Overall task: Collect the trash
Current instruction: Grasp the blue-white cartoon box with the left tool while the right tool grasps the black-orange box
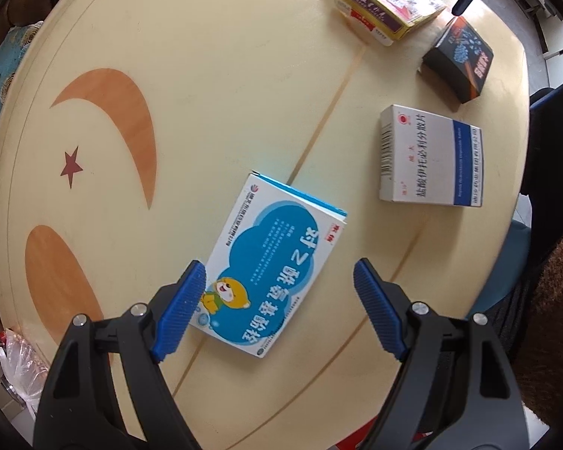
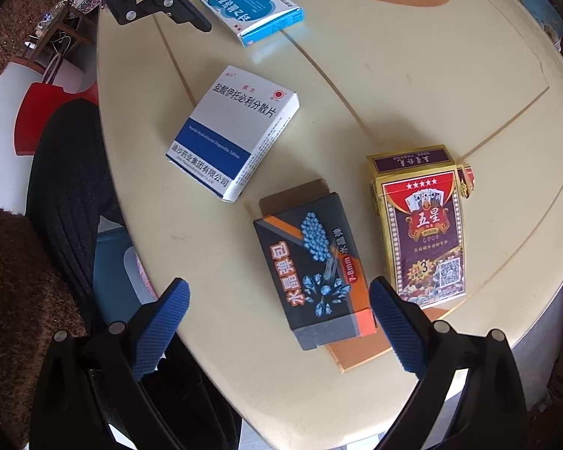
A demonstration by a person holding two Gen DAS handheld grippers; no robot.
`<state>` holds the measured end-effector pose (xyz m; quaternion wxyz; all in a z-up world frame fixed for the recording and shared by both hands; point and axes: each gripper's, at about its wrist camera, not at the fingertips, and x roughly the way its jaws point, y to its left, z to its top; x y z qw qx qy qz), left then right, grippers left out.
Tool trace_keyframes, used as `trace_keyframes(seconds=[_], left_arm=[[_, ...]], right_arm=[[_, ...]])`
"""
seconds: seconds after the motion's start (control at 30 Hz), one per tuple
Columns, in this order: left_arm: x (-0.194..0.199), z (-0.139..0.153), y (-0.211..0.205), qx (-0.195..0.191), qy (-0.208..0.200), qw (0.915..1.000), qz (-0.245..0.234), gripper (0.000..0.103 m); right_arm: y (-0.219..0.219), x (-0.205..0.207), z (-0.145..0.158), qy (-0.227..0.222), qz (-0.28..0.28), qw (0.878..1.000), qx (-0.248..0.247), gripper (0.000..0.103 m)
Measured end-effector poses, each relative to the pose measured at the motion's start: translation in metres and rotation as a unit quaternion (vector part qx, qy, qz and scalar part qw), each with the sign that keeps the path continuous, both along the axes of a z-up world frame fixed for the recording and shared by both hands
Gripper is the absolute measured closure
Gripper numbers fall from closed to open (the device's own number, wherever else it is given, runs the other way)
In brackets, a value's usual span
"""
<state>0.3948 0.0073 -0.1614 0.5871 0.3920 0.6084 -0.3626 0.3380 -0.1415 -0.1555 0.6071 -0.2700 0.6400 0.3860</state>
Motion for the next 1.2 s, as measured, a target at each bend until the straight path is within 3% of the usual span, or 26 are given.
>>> trace_keyframes(seconds=[0.67,1.2], left_arm=[[0.022,-0.043,-0.016,0.021,0.014,0.9996,-0.008,0.022],[0.013,-0.051,0.007,0.010,0.010,0.9999,-0.005,0.020]], right_arm=[[0.009,0.017,-0.017,0.016,0.006,1.000,-0.004,0.009],[0.015,0.003,-0.028,-0.025,0.013,1.000,-0.015,0.010]])
